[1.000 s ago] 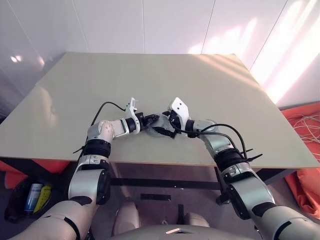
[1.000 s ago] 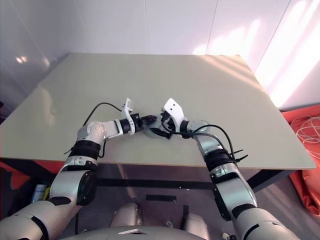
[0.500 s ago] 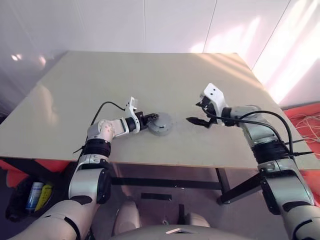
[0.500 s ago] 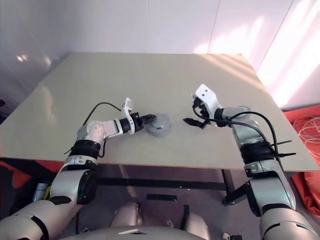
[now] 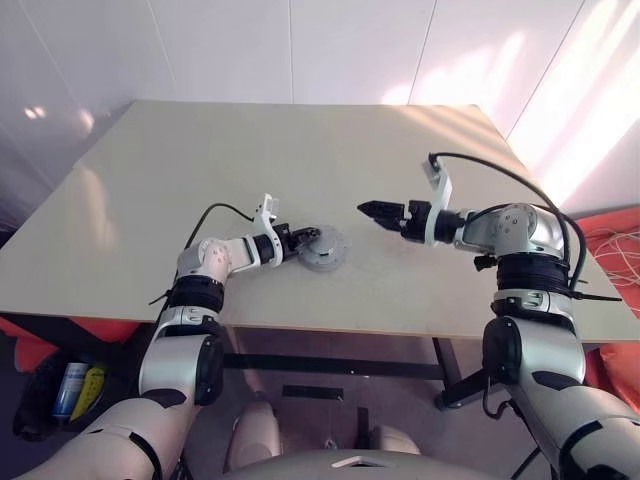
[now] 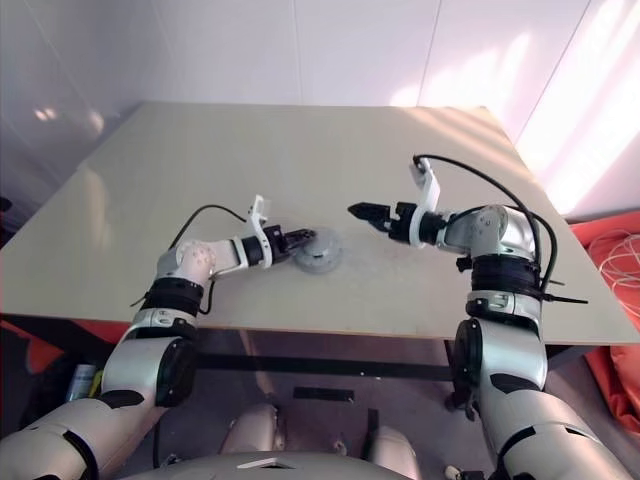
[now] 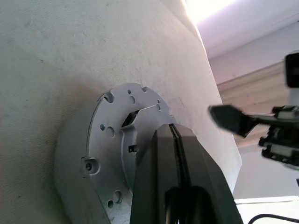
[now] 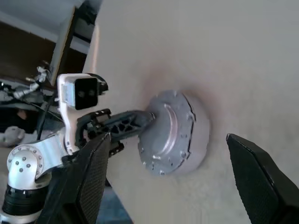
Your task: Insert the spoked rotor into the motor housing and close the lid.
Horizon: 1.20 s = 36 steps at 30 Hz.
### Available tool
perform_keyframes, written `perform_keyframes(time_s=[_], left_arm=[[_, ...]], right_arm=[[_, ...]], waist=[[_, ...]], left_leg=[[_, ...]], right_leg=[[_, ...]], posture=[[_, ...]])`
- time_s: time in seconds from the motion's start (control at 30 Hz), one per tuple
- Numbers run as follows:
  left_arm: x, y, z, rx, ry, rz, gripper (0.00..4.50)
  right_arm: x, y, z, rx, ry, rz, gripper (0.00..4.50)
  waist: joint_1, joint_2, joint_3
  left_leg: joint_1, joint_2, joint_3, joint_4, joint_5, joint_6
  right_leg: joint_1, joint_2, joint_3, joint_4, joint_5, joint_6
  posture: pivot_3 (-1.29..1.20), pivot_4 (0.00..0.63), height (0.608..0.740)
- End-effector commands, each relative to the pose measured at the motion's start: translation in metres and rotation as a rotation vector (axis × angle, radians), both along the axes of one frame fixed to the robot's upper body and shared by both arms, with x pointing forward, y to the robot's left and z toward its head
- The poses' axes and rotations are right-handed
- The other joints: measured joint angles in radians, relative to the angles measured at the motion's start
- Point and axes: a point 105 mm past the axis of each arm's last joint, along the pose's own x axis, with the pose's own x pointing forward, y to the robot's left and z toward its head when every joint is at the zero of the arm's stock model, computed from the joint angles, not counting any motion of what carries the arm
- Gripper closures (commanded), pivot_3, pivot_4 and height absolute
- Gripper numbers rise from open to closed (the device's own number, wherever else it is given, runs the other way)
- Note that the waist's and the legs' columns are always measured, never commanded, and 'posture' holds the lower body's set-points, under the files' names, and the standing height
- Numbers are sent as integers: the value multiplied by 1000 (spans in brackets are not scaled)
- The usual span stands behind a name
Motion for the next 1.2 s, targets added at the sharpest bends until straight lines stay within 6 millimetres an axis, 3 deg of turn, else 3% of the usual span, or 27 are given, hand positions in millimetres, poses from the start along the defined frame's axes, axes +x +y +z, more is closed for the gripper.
perform_keyframes(time_s=[0.03, 0.27, 0.53, 0.7, 0.97, 1.2], left_arm=[[-8, 9, -27, 90, 92, 7, 4500], [-8, 13, -27, 97, 88, 15, 4500], [-8, 16, -26, 102, 85, 22, 4500], [-8, 16, -26, 104, 83, 26, 4500], [-8, 18, -27, 102, 84, 36, 4500], [-9, 16, -26, 103, 82, 34, 4500]], right_arm=[[-8, 2, -22, -6, 124, -38, 15], [-17, 16, -40, -24, 177, -32, 15], [-17, 59, -33, 65, 169, 40, 15], [-19, 84, -28, 109, 161, 89, 15], [-9, 103, -21, 156, 128, 76, 15], [3, 123, -2, 251, 96, 57, 15]], waist=[[2, 0, 0], [1, 2, -1], [-15, 2, -3], [-21, 2, -3], [-37, 1, -3], [-60, 1, -3]], left_leg=[[0, 0, 0, -1, 1, -2], [4, 0, 0, -4, 3, -5], [6, 1, 0, -9, 6, -9], [5, 1, 0, -10, 6, -10], [6, 2, 0, -13, 7, -12], [9, 3, -3, -14, 9, -16]], right_leg=[[0, 0, 0, 0, 0, 0], [0, 0, 0, 0, 0, 1], [0, 1, 1, 1, -4, 7], [-2, 1, 1, 1, -2, 0], [-4, 3, 2, 1, -2, 0], [-11, 7, 2, 3, 1, -2]], posture=[[0, 0, 740], [0, 0, 740], [0, 0, 740], [0, 0, 740], [0, 0, 740], [0, 0, 740]])
